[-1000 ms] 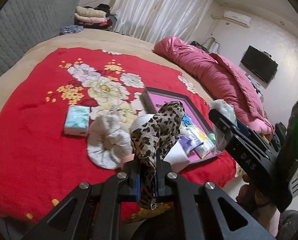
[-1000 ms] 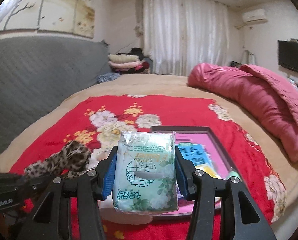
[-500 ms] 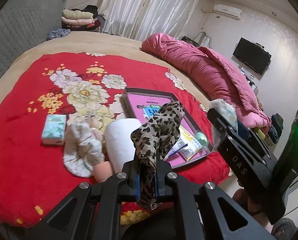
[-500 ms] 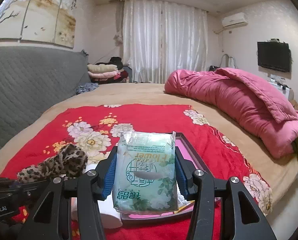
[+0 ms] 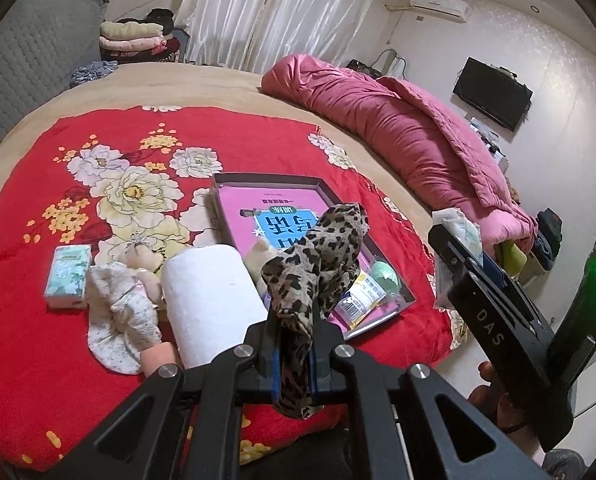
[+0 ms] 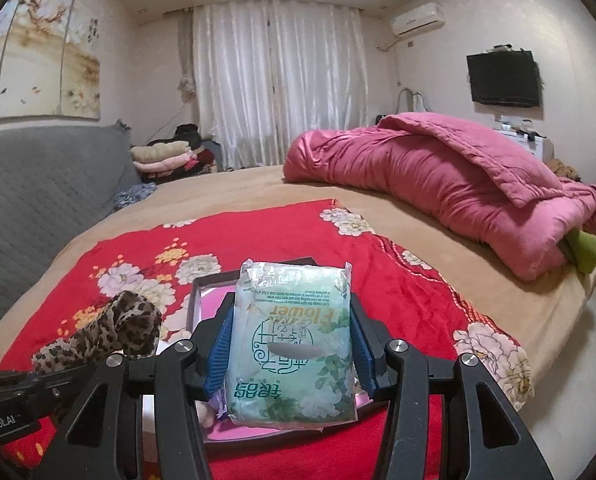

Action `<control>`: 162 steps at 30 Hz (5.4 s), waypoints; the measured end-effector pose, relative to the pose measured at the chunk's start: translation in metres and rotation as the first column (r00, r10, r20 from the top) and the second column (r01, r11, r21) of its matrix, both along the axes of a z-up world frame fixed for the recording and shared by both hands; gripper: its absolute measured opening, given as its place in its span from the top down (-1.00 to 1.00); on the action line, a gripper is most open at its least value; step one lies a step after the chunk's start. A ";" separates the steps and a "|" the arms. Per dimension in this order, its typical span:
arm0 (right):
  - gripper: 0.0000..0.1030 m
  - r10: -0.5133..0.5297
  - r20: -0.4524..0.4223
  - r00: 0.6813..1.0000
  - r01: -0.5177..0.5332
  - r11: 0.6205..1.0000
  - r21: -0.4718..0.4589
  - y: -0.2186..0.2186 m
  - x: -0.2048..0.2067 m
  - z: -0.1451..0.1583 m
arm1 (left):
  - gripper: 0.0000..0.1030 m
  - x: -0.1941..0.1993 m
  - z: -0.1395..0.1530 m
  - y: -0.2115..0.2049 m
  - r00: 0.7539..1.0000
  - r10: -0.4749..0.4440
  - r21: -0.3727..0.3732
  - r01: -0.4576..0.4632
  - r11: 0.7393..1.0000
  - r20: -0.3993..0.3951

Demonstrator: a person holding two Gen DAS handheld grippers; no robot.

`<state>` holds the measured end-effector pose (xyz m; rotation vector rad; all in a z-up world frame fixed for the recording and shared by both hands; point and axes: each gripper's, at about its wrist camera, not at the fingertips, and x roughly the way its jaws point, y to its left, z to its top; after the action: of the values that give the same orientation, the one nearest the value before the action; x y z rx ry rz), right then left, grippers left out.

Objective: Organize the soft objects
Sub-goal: 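Lift and carry the scarf and wipes packet toward the pink book tray with both tools, then lower the wipes packet onto the tray with the right tool while the left tool lowers the scarf, then open the left tool to release the leopard scarf onto the tray, then move the left tool to the white floral scrunchie while the right tool approaches the pink sponge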

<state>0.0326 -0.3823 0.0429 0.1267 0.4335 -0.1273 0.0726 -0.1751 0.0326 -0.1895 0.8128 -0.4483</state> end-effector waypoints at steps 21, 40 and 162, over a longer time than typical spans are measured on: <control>-0.02 -0.088 -0.033 0.996 0.091 0.993 0.079 -0.044 0.008 -0.023 | 0.82 0.049 -0.030 -0.064 0.985 -0.106 -0.076 0.096 0.992 -0.136; -0.02 -0.103 -0.142 0.984 0.105 0.994 0.002 -0.054 0.031 -0.059 | 0.81 0.109 -0.078 -0.086 0.953 -0.104 -0.058 0.091 0.994 -0.284; -0.49 -0.070 -0.182 0.981 0.053 0.994 -0.096 -0.016 0.040 -0.062 | -0.27 0.053 -0.020 -0.036 0.995 -0.036 0.125 0.048 0.991 -0.098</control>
<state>0.0724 -0.3983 -0.0190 0.0387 0.6091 -0.2210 0.1256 -0.2108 0.0128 -0.0765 0.9373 -0.4279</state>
